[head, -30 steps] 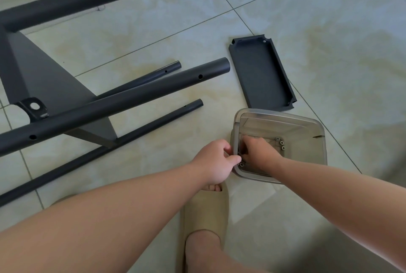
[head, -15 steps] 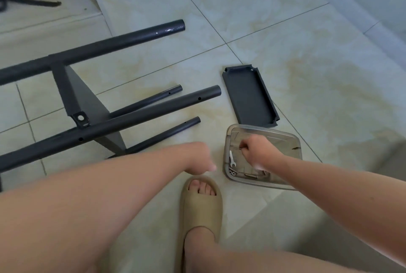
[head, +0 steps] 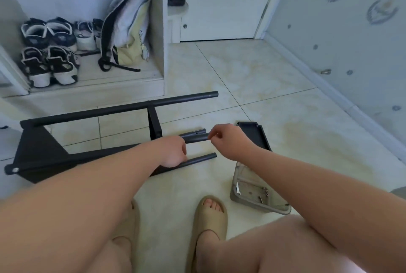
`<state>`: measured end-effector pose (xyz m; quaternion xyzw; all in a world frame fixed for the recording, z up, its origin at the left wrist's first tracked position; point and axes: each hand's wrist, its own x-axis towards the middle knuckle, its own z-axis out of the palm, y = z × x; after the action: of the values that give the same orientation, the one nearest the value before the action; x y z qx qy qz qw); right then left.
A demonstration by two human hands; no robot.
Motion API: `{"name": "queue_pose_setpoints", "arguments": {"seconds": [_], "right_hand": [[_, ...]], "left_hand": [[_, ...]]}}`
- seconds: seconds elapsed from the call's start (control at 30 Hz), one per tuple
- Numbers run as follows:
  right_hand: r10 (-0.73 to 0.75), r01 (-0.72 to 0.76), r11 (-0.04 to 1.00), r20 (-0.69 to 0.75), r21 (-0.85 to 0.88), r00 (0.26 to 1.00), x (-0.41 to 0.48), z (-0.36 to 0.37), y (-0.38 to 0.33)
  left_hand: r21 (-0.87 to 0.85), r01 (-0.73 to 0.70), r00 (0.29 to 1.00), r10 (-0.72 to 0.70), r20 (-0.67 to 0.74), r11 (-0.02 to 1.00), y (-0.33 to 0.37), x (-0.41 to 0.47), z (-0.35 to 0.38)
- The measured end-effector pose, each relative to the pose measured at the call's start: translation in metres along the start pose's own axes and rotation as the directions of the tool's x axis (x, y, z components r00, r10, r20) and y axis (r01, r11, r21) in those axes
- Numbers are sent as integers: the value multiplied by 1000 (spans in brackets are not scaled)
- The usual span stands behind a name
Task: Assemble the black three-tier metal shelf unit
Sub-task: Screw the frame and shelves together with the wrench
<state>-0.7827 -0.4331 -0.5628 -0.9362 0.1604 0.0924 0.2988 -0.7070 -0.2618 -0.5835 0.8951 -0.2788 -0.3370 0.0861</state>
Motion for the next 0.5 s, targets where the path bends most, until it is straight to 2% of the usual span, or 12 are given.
{"name": "queue_pose_setpoints", "arguments": {"seconds": [0.13,0.3,0.4,0.5], "right_hand": [[-67,66,991,2,114,998,0,17,-51],[-91,84,992,76,92,993,14,47,-71],[-87,83,996,132,38,987,26,59,-70],[-88,92,996,161,-17,983,40,65,-67]], "left_hand": [[-45,111,984,-116,-137,993,-43,-15,-3],[-136,175,952,-203,-231,975,-97,-20,-7],[-134,201,946,-228,-232,970,-119,-13,-11],[-25,207,960,-208,-186,978,-130,-2,-13]]}}
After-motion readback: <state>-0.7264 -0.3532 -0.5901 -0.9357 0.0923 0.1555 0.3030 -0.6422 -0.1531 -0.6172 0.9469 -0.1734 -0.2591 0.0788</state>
